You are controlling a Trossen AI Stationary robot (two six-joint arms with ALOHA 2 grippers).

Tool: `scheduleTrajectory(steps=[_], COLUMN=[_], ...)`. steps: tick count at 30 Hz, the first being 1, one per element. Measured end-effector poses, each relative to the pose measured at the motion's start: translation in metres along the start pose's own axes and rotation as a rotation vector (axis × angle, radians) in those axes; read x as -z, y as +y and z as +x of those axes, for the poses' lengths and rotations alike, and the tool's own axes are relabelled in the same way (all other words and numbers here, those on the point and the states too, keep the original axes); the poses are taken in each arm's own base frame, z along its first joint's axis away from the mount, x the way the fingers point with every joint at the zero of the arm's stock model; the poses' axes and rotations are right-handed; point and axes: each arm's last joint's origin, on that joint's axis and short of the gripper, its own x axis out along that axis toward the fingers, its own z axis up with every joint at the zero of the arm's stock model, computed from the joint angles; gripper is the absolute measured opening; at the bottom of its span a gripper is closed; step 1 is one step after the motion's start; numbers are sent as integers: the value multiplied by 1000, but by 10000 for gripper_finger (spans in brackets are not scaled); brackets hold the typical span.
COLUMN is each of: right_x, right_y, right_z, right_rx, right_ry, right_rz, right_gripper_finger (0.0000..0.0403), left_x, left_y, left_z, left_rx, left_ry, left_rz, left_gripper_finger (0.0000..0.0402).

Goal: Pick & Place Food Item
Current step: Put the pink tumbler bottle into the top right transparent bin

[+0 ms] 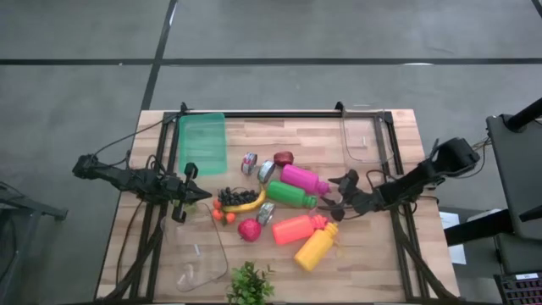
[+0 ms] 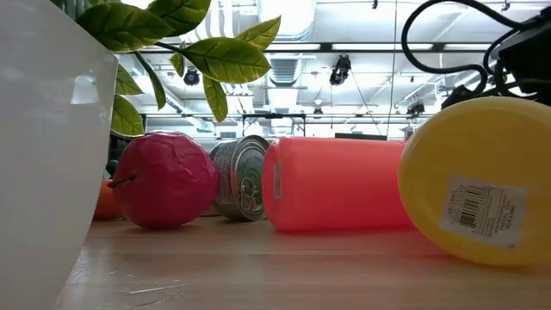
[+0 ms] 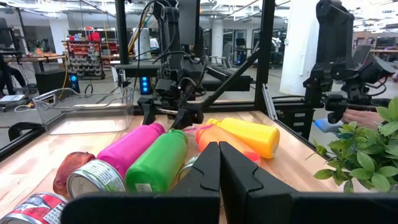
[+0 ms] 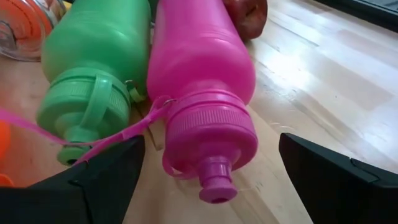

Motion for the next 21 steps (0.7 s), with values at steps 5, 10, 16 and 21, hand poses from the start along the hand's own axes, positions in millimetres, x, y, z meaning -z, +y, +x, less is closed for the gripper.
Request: scheduleTrajectory(steps=[5, 10, 16, 21], right_x=[-1, 0, -1, -2], right_y=[0, -1, -3, -4], right_z=[5, 7, 8, 9], right_rx=[7, 8, 18, 24], right_ry=[-25, -19, -23, -22], right_rz=[-37, -45, -41, -54], right_gripper_finger=[370, 370, 353, 299], left_x=[0, 0, 0, 0], left_y=[0, 0, 0, 0], left_z=[0, 0, 0, 0], left_rx=[0, 0, 0, 0], left_ry=[0, 0, 0, 0], left_rz=[0, 0, 0, 0], left_gripper_finger=[0, 0, 0, 0])
